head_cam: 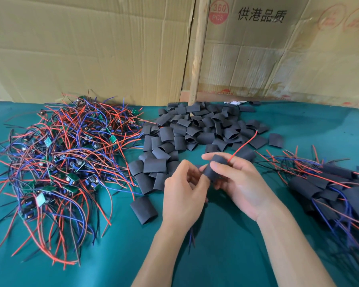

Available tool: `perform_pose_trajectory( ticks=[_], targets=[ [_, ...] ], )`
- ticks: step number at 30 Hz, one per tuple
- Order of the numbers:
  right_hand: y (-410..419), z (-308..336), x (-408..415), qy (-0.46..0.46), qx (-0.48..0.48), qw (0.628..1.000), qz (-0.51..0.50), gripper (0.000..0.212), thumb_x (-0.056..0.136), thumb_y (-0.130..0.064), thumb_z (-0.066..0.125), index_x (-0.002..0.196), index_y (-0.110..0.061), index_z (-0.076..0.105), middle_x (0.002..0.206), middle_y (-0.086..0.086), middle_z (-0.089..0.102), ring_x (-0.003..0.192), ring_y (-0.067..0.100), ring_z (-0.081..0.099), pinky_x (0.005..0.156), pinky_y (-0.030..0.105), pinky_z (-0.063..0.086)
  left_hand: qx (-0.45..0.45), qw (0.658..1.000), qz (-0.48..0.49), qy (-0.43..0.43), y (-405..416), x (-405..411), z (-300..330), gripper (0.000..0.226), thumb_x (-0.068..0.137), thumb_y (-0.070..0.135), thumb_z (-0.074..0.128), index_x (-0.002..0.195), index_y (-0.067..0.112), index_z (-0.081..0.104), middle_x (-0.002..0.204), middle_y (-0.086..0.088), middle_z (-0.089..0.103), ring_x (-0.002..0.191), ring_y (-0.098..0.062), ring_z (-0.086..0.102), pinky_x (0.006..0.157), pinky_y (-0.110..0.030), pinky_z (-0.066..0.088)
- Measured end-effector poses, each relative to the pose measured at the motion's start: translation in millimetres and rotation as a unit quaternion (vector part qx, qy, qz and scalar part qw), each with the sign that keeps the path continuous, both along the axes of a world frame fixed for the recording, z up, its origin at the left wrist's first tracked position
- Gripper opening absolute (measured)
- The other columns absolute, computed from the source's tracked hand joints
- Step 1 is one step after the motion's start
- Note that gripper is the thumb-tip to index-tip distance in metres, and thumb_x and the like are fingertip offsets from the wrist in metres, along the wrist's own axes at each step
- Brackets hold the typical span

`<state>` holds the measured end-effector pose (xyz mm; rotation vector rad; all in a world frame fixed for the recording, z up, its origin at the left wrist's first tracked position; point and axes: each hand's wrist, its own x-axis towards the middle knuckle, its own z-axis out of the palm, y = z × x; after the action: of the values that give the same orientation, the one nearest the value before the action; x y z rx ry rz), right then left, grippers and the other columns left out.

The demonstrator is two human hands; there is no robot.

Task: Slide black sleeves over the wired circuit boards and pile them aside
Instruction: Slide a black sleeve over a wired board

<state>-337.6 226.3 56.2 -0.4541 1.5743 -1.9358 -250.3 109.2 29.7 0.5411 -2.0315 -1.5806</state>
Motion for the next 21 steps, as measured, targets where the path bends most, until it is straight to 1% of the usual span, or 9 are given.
perform_pose_trajectory(
  ticks=[4,7,9,11,13,14,16,18,21],
  targets=[
    [51,18,-16,0.033,0.104,0.979,-0.169,0.021,0.086,-0.004,0.067,0.107,-0.006,0.073,0.080,0.021,0.075,0.064,0.020,0.062,0.043,0.021,0.036,-0.018,0.998,-0.059,-0.018,1,2,3,0.027,0.080,0.053,0.065,0.081,0.026,0.062,0.070,0.005,0.069,0.064,-0.026,0.067,0.070,-0.047,0.058],
    [101,39,-30,0.165,0.372,0.872,-0.272,0.014,0.080,-0.020,0.082,0.088,-0.015,0.072,0.088,0.016,0.075,0.085,0.028,0.064,0.070,0.035,0.049,-0.026,0.998,-0.047,-0.034,-1,1,2,0.015,0.081,0.042,0.060,0.080,0.027,0.061,0.069,0.007,0.068,0.065,-0.023,0.067,0.071,-0.046,0.058],
    [116,58,-31,0.184,0.486,0.802,-0.295,0.047,0.065,-0.050,0.088,0.088,-0.018,0.063,0.092,0.018,0.066,0.097,0.035,0.064,0.088,0.047,0.051,-0.040,0.997,-0.046,-0.046,-1,0,1,0.010,0.081,0.038,0.058,0.080,0.028,0.061,0.069,0.009,0.068,0.065,-0.021,0.067,0.070,-0.045,0.059],
    [112,74,-31,0.252,0.468,0.777,-0.337,0.077,0.044,-0.076,0.076,0.094,-0.019,0.063,0.086,0.007,0.062,0.091,0.026,0.063,0.085,0.043,0.051,-0.037,0.997,-0.049,-0.054,-1,0,1,0.008,0.081,0.037,0.056,0.081,0.031,0.061,0.069,0.010,0.068,0.065,-0.019,0.068,0.070,-0.044,0.059],
    [63,93,-6,0.329,0.348,0.799,-0.365,0.038,0.060,-0.057,0.067,0.090,-0.035,0.069,0.079,-0.017,0.067,0.085,0.013,0.067,0.083,0.038,0.055,-0.036,0.996,-0.051,-0.060,0,1,3,0.006,0.081,0.036,0.054,0.081,0.034,0.060,0.069,0.012,0.068,0.065,-0.017,0.069,0.069,-0.044,0.060],
    [23,99,10,0.362,0.302,0.818,-0.330,0.024,0.066,-0.043,0.066,0.087,-0.036,0.072,0.077,-0.020,0.071,0.079,0.004,0.068,0.078,0.034,0.055,-0.044,0.996,-0.046,-0.059,0,2,5,0.007,0.080,0.036,0.054,0.080,0.036,0.061,0.069,0.012,0.068,0.066,-0.016,0.069,0.069,-0.042,0.060],
    [-54,97,41,0.400,0.272,0.866,-0.128,0.014,0.073,-0.027,0.069,0.083,-0.034,0.075,0.076,-0.020,0.073,0.075,-0.001,0.068,0.072,0.028,0.055,-0.042,0.997,-0.036,-0.058,2,2,6,0.021,0.073,0.038,0.051,0.085,0.033,0.068,0.069,0.007,0.067,0.072,-0.020,0.070,0.074,-0.041,0.057],
    [-120,76,60,0.436,0.311,0.841,0.079,0.009,0.079,-0.019,0.068,0.085,-0.022,0.075,0.081,-0.007,0.074,0.083,0.012,0.069,0.076,0.032,0.057,0.023,0.999,-0.032,-0.036,2,0,3,0.048,0.070,0.040,0.050,0.098,0.006,0.069,0.071,-0.010,0.062,0.070,-0.022,0.063,0.086,-0.048,0.056],
    [-192,48,79,0.459,0.374,0.785,0.181,0.030,0.088,-0.017,0.068,0.114,-0.010,0.056,0.112,0.013,0.061,0.105,0.037,0.059,0.078,0.038,0.048,-0.038,0.997,-0.025,-0.064,3,-3,4,0.006,0.086,0.019,0.061,0.084,0.020,0.066,0.068,-0.002,0.069,0.064,-0.023,0.067,0.072,-0.044,0.059]
  ],
)
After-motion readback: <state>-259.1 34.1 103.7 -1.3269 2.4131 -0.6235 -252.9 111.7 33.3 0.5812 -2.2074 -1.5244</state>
